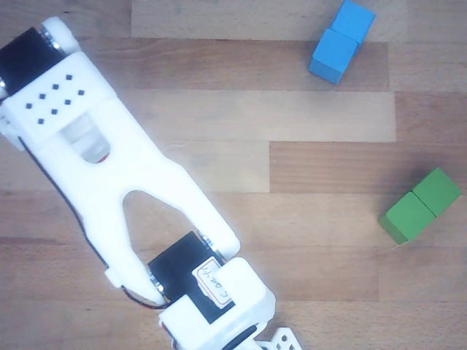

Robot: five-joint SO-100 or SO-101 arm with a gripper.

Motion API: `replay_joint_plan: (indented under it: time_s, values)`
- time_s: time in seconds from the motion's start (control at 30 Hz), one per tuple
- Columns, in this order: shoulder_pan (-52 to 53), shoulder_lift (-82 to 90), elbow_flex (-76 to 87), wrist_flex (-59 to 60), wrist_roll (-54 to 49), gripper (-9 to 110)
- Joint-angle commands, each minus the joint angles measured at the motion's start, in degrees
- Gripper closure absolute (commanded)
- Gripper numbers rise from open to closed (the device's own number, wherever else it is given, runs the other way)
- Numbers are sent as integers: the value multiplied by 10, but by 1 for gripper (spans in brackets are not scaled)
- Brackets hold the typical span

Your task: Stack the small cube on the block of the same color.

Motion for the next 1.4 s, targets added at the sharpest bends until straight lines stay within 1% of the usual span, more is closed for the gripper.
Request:
replay_joint_plan:
  time_s: [0.0, 0.33, 0.87, 1.13, 1.37]
  values:
    - [10, 16, -55, -6, -4, 94]
    - [10, 13, -54, -6, -4, 94]
    - [17, 13, 2, -9, -4, 94]
    - [17, 14, 63, -60, -4, 94]
    - [17, 15, 76, -76, -4, 94]
